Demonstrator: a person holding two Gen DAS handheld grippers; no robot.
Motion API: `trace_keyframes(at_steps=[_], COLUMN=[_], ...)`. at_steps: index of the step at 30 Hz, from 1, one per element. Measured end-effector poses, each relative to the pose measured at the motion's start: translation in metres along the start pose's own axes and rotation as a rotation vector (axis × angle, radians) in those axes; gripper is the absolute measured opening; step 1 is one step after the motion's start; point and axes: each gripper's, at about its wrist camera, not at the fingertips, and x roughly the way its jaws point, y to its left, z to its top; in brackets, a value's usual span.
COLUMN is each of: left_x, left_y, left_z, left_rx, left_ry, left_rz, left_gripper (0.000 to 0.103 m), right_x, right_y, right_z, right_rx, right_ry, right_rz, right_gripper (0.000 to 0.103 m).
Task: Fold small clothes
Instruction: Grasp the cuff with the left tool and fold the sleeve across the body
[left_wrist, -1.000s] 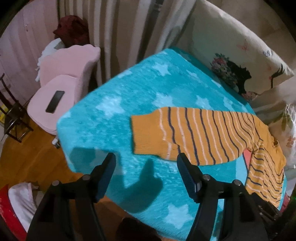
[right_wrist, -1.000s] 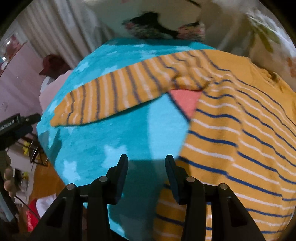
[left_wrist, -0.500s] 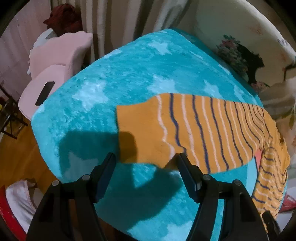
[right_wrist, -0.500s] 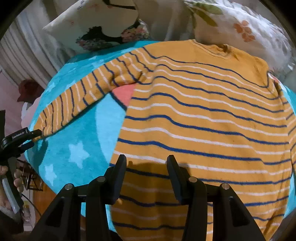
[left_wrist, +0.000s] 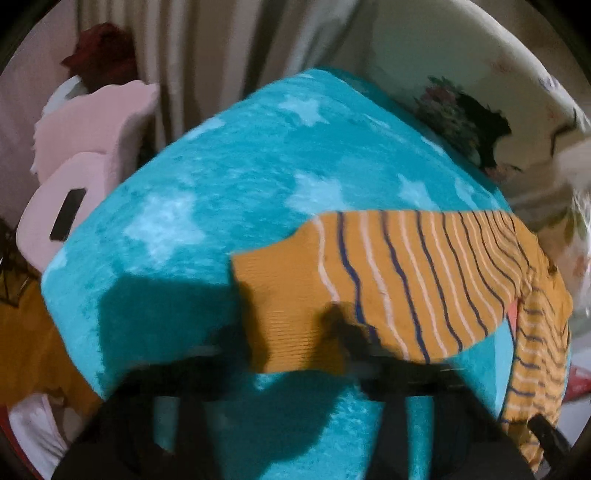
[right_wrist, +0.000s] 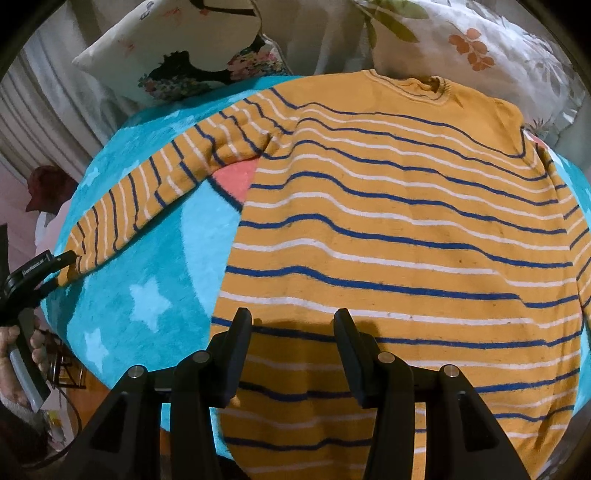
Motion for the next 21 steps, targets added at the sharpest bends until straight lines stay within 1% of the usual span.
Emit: trace_keyframes(at_steps=[2,6,10,13,15,16,18,21], left_x=[0.0,-0.013,-0.035,-0.057,-0.071,-0.075,-0.085,-0.091], left_y=[0.0,0.0,-0.021,-0.059,-0.093,-0.107,-0.15,-0.207], left_z=[0.004,0.015,0.028,0.04,0.044,0.044,0.042,0.032], left_rx=[-0.016,-0.052,-0.037,-0.002,0.029,0.045,0.101,0.175], left_ry=[0.01,-0.007,-0.043,-0.091,-0.121,-0.129,-0.147,-0.146], left_rz=[-0.025,-0.052,-0.068,-0.129,-0.176,-0.191,-0.224,-0.266], left_gripper=[0.009,0.009,0.009,0.009,0.009,0.009,0.009,0.009], right_x=[0.0,-0.002,-0.006,-0.012,-0.015,-0.016,-0.021,-0.031], right_y=[0.002,-0.002,-0.011,-0.021,-0.031,-0.037,-0.049,-0.074], right_z=[-0.001,-0.003,-0.001,0.005,0.01,0.013,0.016,0.016], right_rx=[-0.001,0.01,0.027,0.019,0.029,0.037,0.054,0.086], right_ry=[0.001,-0.007,-0.036,-0.064,-0.066,-0.07,-0.085,-0.11], right_rz=[-0.002,-0.001,0.003,-0.001,0.013,0.022,0.032,0.039], right_gripper=[0.05,0.05,0.05,0.05,0.05,0.05,0.05,0.05])
